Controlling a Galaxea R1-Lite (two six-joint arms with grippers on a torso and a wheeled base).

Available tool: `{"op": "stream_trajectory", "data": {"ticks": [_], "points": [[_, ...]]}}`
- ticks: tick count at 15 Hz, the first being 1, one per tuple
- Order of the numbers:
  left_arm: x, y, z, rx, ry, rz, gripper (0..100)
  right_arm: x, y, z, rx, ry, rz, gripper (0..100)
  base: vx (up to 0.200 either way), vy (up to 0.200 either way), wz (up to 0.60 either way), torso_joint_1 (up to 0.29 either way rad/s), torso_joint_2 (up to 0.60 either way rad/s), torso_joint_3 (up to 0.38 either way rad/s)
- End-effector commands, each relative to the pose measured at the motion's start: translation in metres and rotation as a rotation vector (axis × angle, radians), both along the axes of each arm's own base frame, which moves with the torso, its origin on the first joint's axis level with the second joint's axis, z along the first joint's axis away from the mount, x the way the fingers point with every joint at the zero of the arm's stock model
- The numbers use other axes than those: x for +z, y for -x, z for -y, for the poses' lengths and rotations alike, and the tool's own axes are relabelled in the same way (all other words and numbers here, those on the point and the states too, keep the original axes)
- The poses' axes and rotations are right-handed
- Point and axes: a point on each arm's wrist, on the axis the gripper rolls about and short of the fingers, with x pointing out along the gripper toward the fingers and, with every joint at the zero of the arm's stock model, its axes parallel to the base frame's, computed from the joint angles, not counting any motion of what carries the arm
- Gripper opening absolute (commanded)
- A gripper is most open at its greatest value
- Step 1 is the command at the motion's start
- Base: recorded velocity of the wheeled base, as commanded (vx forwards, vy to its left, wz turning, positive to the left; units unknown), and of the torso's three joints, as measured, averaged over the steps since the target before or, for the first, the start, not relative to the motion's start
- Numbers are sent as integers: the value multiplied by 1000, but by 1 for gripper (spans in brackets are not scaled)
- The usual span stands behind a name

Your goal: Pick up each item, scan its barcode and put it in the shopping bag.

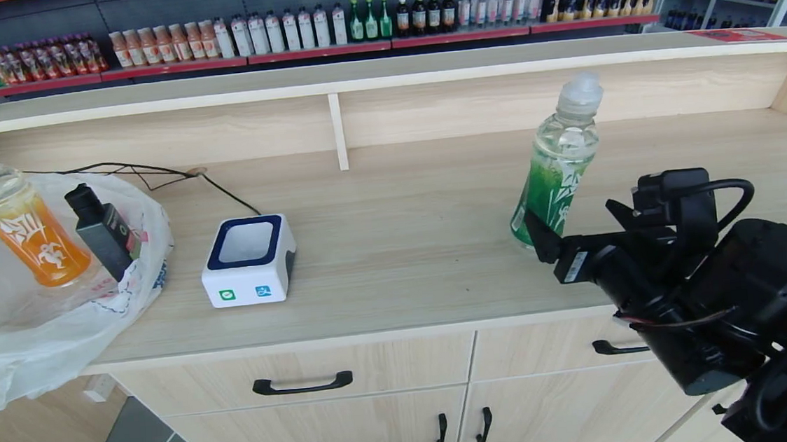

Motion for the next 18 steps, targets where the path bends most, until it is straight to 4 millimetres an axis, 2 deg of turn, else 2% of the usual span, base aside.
{"op": "stream_trajectory", "data": {"ticks": [1,7,9,13,18], "points": [[0,0,0,0,1,0,100,-6,-11,-6,-32,2,-9,100,0,0,0,0,0,0],[0,0,0,0,1,0,100,-5,-53,-30,-70,-16,50,100,0,0,0,0,0,0],[0,0,0,0,2,0,100,-2,-59,-24,-108,-10,61,100,0,0,0,0,0,0],[0,0,0,0,1,0,100,6,-68,-27,-138,-40,96,100,0,0,0,0,0,0],[0,0,0,0,2,0,100,15,-89,-26,-170,-48,151,100,0,0,0,0,0,0]]}}
